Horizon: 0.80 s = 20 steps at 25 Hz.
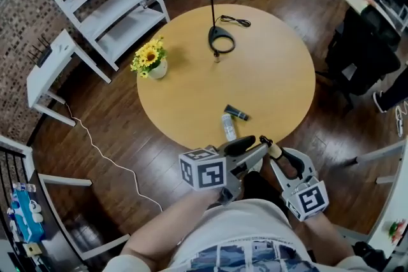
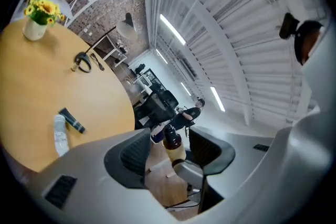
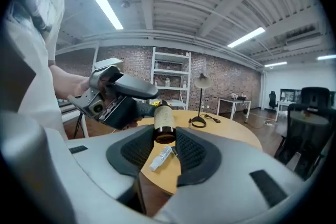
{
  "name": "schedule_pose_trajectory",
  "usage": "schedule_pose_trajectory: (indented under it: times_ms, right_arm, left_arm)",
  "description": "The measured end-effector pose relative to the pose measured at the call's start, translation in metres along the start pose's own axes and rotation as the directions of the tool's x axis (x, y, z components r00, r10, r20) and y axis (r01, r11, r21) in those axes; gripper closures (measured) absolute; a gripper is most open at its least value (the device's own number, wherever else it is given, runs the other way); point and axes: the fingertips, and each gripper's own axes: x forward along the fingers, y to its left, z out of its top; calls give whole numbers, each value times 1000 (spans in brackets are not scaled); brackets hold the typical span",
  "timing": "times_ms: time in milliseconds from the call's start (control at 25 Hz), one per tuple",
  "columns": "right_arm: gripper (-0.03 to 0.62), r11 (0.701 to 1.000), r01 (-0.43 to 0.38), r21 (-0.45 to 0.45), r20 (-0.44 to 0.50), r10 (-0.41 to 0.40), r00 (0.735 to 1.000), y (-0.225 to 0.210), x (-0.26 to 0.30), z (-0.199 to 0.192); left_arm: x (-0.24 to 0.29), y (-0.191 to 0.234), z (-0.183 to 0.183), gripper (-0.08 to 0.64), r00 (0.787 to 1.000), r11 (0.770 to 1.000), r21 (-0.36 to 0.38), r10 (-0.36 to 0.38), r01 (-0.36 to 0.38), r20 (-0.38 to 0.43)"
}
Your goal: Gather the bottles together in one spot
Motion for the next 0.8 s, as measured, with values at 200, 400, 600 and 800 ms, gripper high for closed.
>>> schedule_pose_trajectory:
  times_ms: [200, 400, 600, 800]
  right_arm:
    - [445, 999, 13, -41, -17, -13, 1000, -5, -3, 1]
    - [445, 995, 22, -101, -30, -25, 999, -24, 3, -5]
    - [445, 994, -33, -104, -40, 29, 999, -51, 22, -10]
    - [442, 993, -94, -66, -76, 89, 993, -92, 49, -21]
  left_arm:
    - [20, -2, 2, 451, 999, 993, -110, -38, 36, -11]
    - [40, 5, 9, 474, 999, 994, -106, -37, 33, -37]
    - [61, 18, 26, 483, 998, 1000, 10, 0, 1, -67]
    - [87, 46, 62, 485, 989, 969, 219, 130, -112, -70]
